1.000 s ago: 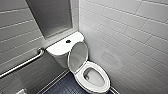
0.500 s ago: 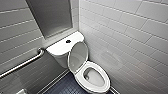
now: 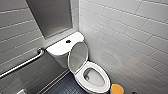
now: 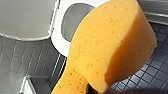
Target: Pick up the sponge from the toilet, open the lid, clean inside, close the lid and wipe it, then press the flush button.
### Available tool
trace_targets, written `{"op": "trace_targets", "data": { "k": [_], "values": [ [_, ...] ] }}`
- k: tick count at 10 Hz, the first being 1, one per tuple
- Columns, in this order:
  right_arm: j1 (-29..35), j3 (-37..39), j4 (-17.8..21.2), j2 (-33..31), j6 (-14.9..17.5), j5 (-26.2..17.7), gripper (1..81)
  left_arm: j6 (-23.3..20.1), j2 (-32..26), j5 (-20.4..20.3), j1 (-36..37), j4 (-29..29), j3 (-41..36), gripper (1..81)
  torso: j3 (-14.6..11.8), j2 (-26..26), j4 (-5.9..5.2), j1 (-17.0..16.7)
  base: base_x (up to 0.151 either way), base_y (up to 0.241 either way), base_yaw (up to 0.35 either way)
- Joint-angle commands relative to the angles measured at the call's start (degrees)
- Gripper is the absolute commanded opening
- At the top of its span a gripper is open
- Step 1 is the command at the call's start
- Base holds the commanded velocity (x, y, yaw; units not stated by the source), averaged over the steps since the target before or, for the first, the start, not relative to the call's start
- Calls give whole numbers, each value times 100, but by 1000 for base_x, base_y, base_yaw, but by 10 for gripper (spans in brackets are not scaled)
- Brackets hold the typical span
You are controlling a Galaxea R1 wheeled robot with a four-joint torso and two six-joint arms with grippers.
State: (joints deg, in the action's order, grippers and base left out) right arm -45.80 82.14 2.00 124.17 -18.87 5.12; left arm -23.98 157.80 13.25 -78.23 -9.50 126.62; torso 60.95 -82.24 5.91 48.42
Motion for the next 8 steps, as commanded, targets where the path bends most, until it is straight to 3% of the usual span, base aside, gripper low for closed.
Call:
{"op": "trace_targets", "data": {
  "k": [1,2,4,6,7,8],
  "values": [
    [1286,354,117,49,-257,-1030,10,-37,104,547,-31,-96,64,811,0,-564,0,363,0,0,0],
    [1489,460,125,146,-266,-1180,10,-45,139,547,-31,-96,117,811,0,-732,0,468,0,0,0],
    [1823,671,125,330,-328,-1338,10,-37,183,547,-58,-96,135,811,378,-1143,0,721,0,0,0],
    [2218,749,116,496,-406,-1547,10,-37,235,547,-75,-96,187,811,574,-1486,0,935,0,0,0],
    [2368,836,116,654,-407,-1697,10,-37,253,547,-83,-105,222,811,711,-1110,0,689,0,0,0],
    [2543,985,116,811,-416,-1786,10,-45,262,547,-83,-105,223,811,830,-1298,0,809,0,0,0]
  ]
}}
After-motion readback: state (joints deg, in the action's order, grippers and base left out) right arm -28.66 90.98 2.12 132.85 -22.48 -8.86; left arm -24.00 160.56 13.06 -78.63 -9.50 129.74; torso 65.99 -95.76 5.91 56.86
